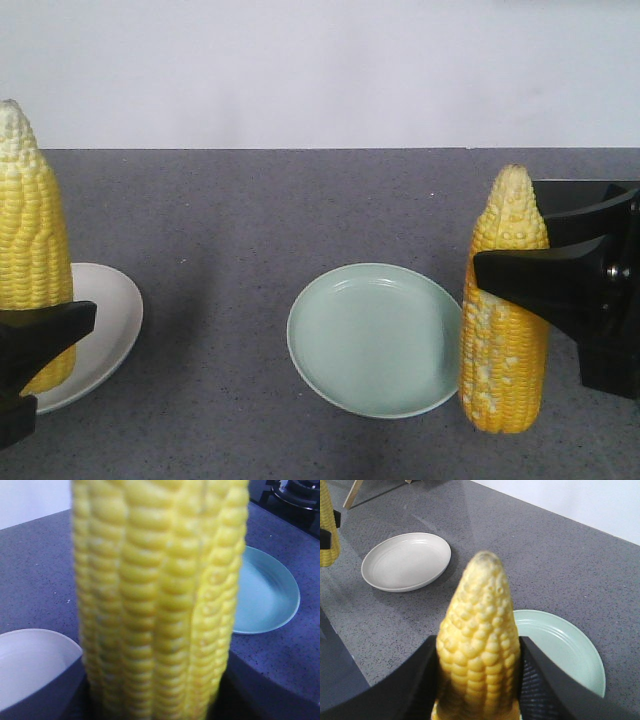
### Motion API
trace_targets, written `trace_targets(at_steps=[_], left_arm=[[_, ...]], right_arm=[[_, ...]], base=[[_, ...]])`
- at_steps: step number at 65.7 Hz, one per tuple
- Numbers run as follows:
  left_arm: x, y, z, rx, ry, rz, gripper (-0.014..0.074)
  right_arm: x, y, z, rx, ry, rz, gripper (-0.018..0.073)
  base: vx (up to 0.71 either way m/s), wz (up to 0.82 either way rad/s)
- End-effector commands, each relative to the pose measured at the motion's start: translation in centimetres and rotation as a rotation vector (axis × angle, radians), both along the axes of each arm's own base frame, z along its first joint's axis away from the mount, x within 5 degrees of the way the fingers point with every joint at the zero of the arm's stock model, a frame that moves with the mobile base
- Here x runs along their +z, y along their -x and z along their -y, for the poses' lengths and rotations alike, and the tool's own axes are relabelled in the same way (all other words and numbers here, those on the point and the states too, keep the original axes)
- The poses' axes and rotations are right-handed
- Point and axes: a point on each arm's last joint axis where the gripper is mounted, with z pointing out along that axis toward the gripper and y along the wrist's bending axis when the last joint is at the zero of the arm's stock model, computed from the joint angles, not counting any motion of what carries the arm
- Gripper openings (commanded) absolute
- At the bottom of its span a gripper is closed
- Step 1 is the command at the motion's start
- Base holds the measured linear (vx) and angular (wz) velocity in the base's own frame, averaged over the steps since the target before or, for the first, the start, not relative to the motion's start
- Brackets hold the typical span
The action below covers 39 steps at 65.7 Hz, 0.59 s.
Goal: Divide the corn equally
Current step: 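Drive the base up to the plates, holding both cobs upright, then tilt the right gripper's cob down and lower it onto the pale green plate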
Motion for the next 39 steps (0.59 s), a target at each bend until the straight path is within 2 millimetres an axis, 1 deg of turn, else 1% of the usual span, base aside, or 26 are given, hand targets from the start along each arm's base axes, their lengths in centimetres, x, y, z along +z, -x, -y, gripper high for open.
trace_targets(at_steps=[1, 39], left_arm=[[1.51, -0.13, 0.09, 0.004, 0.056, 0.085, 0.0286], [1.51, -0.13, 0.09, 0.004, 0.056, 0.085, 0.0286]], right_arm=[[1.34, 0.13, 0.04, -0.021, -0.05, 0.061, 0.0228], [1.34, 0.15, 0.02, -0.018, -0.052, 0.059, 0.0228]], base=[[0.0, 0.0], [0.0, 0.0]])
